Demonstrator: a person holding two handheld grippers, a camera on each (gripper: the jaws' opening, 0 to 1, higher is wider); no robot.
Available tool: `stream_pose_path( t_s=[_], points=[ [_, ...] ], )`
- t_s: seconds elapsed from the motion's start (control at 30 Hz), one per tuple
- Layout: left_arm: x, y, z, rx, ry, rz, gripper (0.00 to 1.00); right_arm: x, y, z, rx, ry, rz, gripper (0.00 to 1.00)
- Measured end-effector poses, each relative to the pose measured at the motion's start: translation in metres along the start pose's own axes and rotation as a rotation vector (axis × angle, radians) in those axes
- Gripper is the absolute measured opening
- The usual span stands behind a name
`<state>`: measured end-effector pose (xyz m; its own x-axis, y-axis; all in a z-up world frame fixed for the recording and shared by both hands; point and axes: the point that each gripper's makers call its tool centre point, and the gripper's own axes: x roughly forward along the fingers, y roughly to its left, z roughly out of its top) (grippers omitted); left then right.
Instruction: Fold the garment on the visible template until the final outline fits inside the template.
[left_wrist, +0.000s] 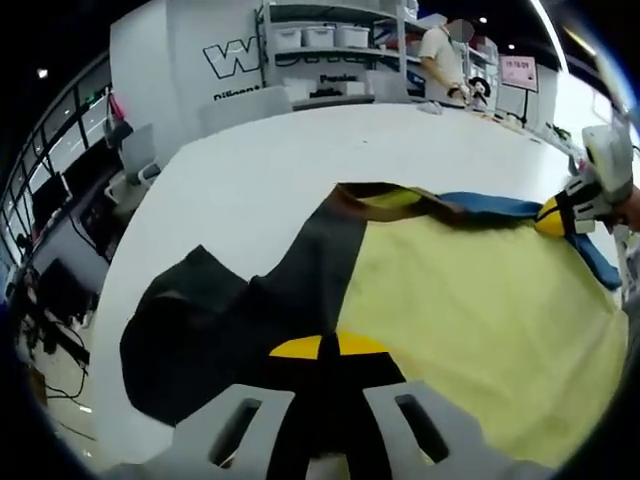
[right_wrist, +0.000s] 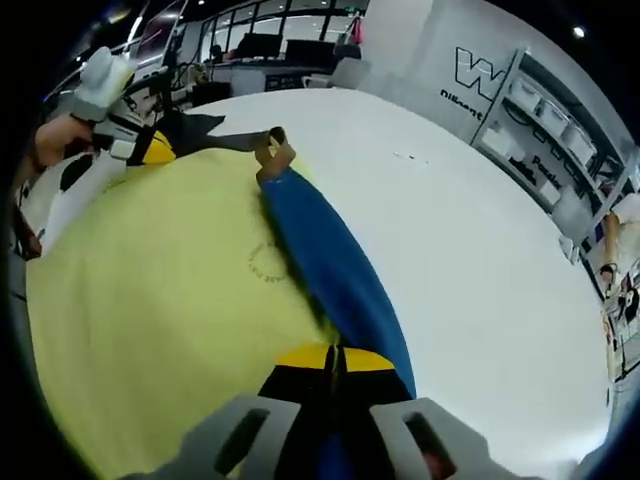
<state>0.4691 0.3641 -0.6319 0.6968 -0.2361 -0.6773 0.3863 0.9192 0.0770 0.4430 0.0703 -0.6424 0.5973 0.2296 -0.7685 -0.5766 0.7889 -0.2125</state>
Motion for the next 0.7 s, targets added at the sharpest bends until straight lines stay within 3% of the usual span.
stream_pose_path(
  t_s=[0.57, 0.7],
  points=[
    [0.027, -0.003, 0.025, 0.002, -0.044, 0.001, 0.00, 0.005, -0.026, -0.002, 0.009, -0.041, -0.034, 0.00],
    [0.031, -0.002, 0.029, -0.049, -0.047, 0.005, 0.00, 0.008, -0.034, -0.001, 0.023, -0.065, -0.054, 0.00]
  ],
)
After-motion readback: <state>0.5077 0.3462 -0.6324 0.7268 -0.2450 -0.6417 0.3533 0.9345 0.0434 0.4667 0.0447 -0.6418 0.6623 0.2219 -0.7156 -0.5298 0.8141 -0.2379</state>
